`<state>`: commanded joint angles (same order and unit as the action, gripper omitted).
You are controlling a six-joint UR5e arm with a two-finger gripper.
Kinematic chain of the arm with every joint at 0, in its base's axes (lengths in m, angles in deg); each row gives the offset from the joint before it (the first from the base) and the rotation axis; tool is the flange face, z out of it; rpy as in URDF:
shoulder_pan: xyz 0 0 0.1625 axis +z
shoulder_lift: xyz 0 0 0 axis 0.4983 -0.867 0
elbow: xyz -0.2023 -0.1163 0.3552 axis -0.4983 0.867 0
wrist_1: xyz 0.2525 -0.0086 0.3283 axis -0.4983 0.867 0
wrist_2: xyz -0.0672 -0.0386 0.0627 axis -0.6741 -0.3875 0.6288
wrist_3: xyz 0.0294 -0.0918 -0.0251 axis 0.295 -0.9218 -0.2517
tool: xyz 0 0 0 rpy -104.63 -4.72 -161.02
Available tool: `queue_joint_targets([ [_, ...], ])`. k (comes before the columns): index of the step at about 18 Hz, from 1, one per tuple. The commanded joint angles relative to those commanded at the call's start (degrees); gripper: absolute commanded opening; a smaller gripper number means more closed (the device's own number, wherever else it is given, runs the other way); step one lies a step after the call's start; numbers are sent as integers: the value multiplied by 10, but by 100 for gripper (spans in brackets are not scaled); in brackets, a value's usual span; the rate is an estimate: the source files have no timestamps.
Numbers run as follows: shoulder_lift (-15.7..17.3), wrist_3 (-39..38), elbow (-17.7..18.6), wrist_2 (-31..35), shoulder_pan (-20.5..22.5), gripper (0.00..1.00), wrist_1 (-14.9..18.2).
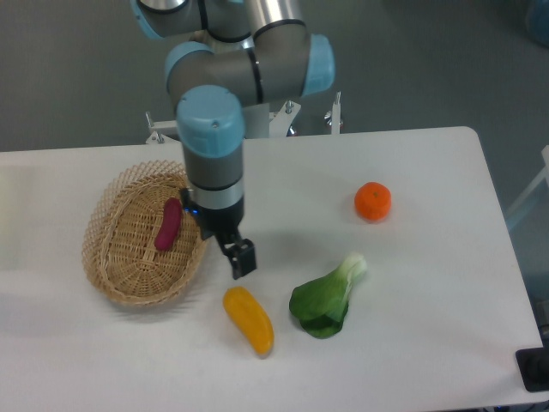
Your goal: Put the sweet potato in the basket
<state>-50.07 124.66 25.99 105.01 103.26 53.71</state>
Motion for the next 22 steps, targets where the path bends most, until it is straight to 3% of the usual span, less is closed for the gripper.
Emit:
queue_joint_targets([
  [3, -32, 27, -12, 7, 46, 100, -1],
  [10, -50, 98, -34, 16, 111, 100, 7],
  [16, -78, 162, -58, 25, 151, 100, 25],
  [22, -92, 168, -70, 31, 162, 100, 25],
])
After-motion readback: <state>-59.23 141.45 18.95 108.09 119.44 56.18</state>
